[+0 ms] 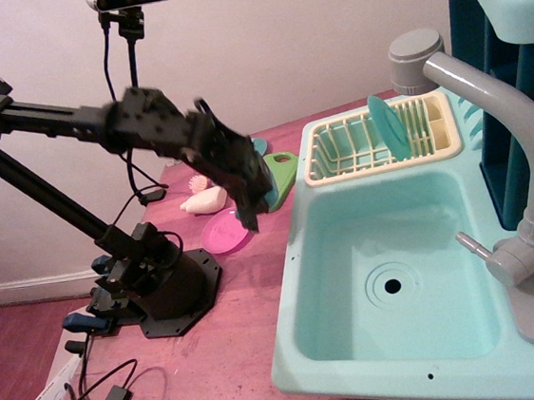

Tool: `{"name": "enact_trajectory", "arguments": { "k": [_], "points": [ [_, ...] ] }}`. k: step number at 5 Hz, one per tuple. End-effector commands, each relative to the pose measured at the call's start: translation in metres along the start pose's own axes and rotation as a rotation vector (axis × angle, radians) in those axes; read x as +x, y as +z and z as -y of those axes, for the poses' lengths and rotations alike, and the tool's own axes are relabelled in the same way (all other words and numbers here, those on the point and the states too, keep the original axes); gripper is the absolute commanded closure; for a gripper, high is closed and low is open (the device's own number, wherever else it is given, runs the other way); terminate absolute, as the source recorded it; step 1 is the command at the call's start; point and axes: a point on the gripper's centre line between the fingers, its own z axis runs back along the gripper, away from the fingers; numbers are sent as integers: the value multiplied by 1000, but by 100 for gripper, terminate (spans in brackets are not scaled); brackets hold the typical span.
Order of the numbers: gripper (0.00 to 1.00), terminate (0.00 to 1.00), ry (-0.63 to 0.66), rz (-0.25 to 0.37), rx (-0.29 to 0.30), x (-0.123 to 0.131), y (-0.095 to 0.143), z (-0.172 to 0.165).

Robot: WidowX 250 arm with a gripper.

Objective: Put cup from anywhere into sink

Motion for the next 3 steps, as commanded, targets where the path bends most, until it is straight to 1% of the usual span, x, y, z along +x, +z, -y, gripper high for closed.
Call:
{"name": "enact_trajectory", "arguments": {
  "k": [1,2,3],
  "points": [
    [100,0,-80,113,-26,22,37,-21],
    [100,0,-177,183,10,53,61,-16],
    [100,0,-282,227,25,79,75,1]
  ]
}}
